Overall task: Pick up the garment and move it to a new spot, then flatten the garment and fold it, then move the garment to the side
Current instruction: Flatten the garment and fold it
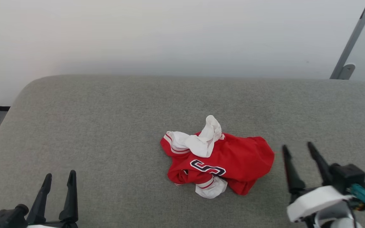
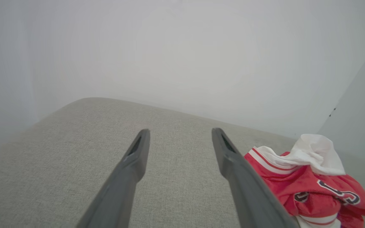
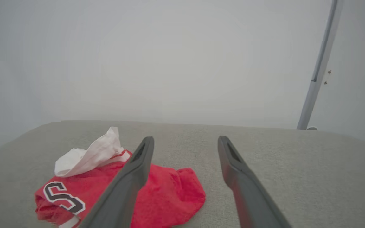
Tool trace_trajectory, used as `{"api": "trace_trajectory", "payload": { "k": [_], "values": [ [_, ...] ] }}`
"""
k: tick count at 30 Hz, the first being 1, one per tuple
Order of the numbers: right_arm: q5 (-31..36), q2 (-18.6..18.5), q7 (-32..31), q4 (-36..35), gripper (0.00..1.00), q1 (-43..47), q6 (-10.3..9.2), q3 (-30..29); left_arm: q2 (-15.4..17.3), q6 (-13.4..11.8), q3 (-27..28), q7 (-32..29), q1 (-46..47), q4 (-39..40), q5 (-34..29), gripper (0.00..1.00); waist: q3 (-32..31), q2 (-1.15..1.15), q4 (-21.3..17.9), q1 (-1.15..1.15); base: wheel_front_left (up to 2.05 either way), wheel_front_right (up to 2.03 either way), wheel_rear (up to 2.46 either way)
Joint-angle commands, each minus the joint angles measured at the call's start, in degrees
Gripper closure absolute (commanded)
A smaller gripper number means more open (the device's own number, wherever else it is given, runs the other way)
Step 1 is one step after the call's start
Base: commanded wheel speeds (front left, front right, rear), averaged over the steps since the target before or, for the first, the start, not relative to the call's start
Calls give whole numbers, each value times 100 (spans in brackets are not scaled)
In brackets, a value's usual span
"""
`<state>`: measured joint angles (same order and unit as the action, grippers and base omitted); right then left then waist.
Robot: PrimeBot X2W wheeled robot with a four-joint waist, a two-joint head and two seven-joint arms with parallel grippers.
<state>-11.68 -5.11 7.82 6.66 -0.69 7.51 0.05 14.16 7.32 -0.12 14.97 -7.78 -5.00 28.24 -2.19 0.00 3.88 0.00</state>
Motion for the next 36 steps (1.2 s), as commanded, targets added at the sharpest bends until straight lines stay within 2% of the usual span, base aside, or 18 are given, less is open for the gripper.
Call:
{"api": "trace_trajectory", "payload": {
  "k": [1,6,14,24,32,33,34,36],
  "values": [
    [-96,-62,-143,19,0,-148,-3,223,-5,20,3,30,7,33,57,0,20,0,52,0,0,0,0],
    [-399,-340,-616,142,0,-569,-3,965,-1,20,-139,30,113,-7,97,0,88,0,261,0,0,0,0],
    [-756,-689,-1531,462,0,-1374,-4,1741,-34,20,-442,29,363,-84,193,0,283,0,689,0,0,0,0],
    [-771,-1012,-3117,1105,0,-2352,-4,2160,-61,20,-745,29,706,-228,317,0,680,0,1249,0,0,0,0],
    [-784,-1100,-4598,1441,0,-2779,-4,2351,-91,20,-801,29,863,-298,426,0,851,0,1449,0,0,0,0],
    [-770,-1130,-4694,1403,64,-2829,-4,2388,-95,20,-803,29,880,-306,434,0,861,0,1458,0,0,0,0],
    [-763,-1147,-4765,1368,100,-2872,-5,2374,-108,20,-802,29,893,-309,444,0,868,0,1463,0,0,0,0],
    [-765,-1163,-4891,1298,100,-2909,-4,2388,-120,20,-773,29,897,-314,469,0,875,0,1463,0,0,0,0]
  ]
}}
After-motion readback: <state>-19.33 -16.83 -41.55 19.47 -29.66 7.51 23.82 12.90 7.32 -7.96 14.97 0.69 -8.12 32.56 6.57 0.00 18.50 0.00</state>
